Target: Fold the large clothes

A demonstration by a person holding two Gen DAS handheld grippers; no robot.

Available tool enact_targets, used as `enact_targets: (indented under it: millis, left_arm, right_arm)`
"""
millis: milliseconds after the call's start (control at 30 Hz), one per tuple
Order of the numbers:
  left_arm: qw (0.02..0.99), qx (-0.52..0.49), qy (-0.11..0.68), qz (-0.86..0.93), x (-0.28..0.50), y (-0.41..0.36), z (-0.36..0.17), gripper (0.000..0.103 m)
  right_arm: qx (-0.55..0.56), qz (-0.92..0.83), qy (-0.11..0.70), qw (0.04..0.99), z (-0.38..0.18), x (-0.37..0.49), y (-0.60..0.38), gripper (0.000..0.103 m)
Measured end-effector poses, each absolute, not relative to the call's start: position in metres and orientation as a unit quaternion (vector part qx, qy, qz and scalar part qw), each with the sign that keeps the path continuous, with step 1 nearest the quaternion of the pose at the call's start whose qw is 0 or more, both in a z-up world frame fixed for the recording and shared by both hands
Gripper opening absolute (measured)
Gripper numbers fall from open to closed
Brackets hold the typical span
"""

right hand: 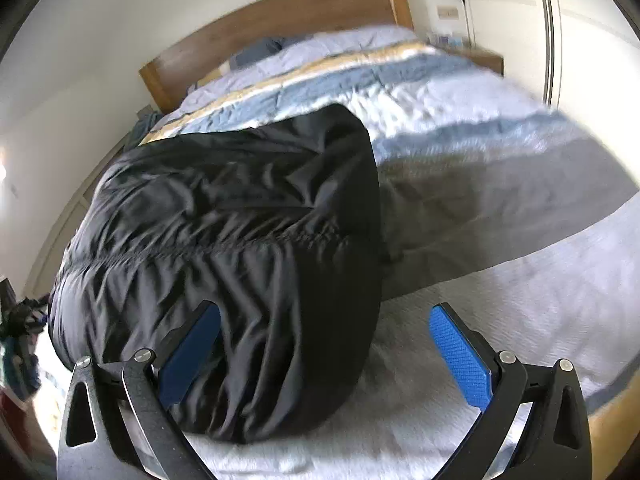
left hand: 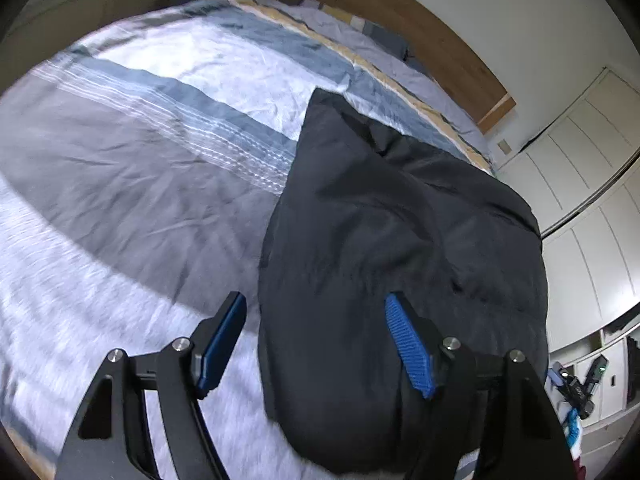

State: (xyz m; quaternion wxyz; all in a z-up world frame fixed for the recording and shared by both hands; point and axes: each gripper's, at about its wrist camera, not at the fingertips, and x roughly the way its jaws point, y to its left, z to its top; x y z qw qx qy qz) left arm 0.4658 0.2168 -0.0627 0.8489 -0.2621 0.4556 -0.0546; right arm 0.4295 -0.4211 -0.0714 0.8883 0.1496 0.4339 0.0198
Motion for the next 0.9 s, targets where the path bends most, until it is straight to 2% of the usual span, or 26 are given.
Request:
enact_targets:
  millis: [33,67,133,267,467,700,900]
  left_arm:
    - [0.846,-0.26,0.462,-0.051,0.473,0.218,-0.069,0.073]
    - [0.843,-0.249,0.475,-0.05,0.483,0.216,-0.077,0.081]
    - [0.838,-0.235,0.489,-0.054,0.494,0.214,-0.09,0.089]
    - [0.826,-0.235,0.507,-0.072,0.51,0.212,-0.116,0.102]
    - [0.802,-0.251,0.529,-0.116,0.523,0.204,-0.147,0.103]
    - [0.724,-0.374,0.521,-0.254,0.53,0.188,-0.163,0.103]
    - [0.707,-0.404,0.517,-0.263,0.531,0.19,-0.174,0.103]
  right_arm:
    - [0.155,0.022,0.441,0.883,-0.078,0.437,-0.423,0.103]
    - [0.163,0.025,0.449,0.878,-0.085,0.445,-0.424,0.103]
    - [0.191,0.04,0.472,0.86,-0.105,0.461,-0.428,0.103]
    - [0.253,0.084,0.499,0.825,-0.142,0.484,-0.435,0.102]
    - [0.312,0.126,0.522,0.784,-0.178,0.501,-0.438,0.103]
    - [0.364,0.212,0.528,0.737,-0.19,0.525,-0.402,0.103]
    - [0.384,0.222,0.51,0.737,-0.2,0.522,-0.401,0.103]
